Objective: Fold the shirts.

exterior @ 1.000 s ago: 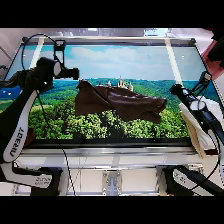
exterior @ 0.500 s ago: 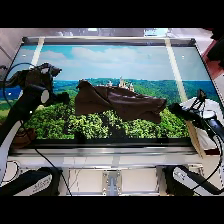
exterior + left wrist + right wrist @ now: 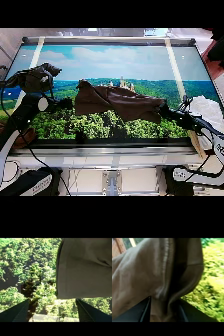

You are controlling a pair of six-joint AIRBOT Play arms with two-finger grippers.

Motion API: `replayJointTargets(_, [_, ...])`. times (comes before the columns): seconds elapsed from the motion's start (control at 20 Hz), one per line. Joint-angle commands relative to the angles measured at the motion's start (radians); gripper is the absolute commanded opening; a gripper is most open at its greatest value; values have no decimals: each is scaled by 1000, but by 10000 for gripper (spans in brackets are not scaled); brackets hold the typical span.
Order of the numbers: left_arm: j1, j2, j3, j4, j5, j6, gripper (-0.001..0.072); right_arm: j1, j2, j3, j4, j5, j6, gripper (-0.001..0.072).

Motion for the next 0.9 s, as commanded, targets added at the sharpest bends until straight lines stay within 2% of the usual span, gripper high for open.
replayJointTargets(0.0, [0,3,-4,-13,5,5,640,32,-31,-1,70,-30,-49,372])
replayJointTargets(0.05, [0,3,-4,-13,2,11,640,31,-31,-1,76,-29,-49,309])
replayJointTargets(0.1, [0,3,-4,-13,-2,16,640,30,-31,-1,83,-23,-50,139])
replayJointTargets(0.15, [0,3,-4,-13,-3,22,640,30,-31,-1,93,-13,-54,26])
replayJointTargets(0.3, [0,3,-4,-13,-2,23,640,30,-8,-1,117,51,-132,29])
replayJointTargets(0.35, [0,3,-4,-16,-2,23,640,30,11,-1,117,55,-148,62])
replayJointTargets(0.45, [0,3,-4,-20,-2,23,640,30,69,-1,117,51,-152,330])
replayJointTargets(0.5, [0,3,-4,-20,-2,23,640,30,97,-1,115,50,-153,405])
replayJointTargets(0.65, [0,3,-4,-20,-9,23,640,30,150,-1,65,47,-126,401])
replayJointTargets(0.7, [0,3,-4,-20,-19,24,640,30,151,-1,13,47,-82,392])
replayJointTargets(0.85, [0,3,-4,-20,-51,44,640,30,151,-1,-288,38,80,379])
